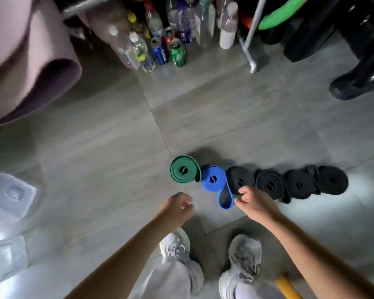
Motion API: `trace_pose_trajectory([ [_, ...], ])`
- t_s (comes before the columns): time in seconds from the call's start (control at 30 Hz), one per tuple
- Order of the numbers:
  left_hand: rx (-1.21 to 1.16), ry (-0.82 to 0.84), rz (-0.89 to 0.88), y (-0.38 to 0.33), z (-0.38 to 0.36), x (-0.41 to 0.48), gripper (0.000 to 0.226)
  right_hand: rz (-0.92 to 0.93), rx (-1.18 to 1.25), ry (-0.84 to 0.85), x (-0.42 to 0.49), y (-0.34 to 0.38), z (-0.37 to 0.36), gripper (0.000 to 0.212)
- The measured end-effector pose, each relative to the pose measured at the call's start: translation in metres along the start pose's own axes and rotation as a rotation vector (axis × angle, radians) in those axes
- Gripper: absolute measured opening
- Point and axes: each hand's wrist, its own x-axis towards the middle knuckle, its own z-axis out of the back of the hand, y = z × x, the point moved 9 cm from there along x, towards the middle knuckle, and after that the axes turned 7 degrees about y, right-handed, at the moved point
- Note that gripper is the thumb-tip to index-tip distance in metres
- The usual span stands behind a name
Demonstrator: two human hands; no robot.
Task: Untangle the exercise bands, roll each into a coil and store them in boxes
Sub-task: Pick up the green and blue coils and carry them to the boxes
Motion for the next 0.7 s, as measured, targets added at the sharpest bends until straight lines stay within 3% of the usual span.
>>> trace_pose_trajectory([
  [0.13, 0.034, 0.046, -0.020, 0.038, -0.046, 0.093, 0.026, 0.022, -0.116, -0.032, 0.091, -0.021, -0.031, 0.032],
  [0.23, 0.133, 0.101, -0.032, 0.064, -0.078, 0.144, 0.029, 0.137, -0.159, -0.148, 0.147, -0.019, -0.043, 0.023],
  [0.27, 0.163, 0.088, -0.040, 0.070, -0.081, 0.157, 0.029, 0.175, -0.224, -0.191, 0.163, -0.016, -0.046, 0.029],
  [0.33, 0.176, -0.089, -0.101, 0.074, -0.068, 0.175, 0.027, 0.202, -0.428, -0.288, 0.189, -0.010, -0.052, 0.045],
  [0.4, 0.105, -0.365, -0.182, 0.075, -0.035, 0.179, 0.024, 0.182, -0.615, -0.356, 0.203, -0.004, -0.055, 0.046],
  [0.47, 0.055, -0.536, -0.172, 0.083, -0.008, 0.180, 0.027, 0.180, -0.742, -0.366, 0.209, -0.001, -0.060, 0.044],
  [0.57, 0.177, -0.549, -0.131, 0.087, -0.001, 0.193, 0.039, 0.222, -0.810, -0.378, 0.219, 0.002, -0.060, 0.046],
  [0.7, 0.300, -0.515, -0.039, 0.078, -0.014, 0.208, 0.074, 0.236, -0.720, -0.349, 0.228, 0.007, -0.061, 0.049],
])
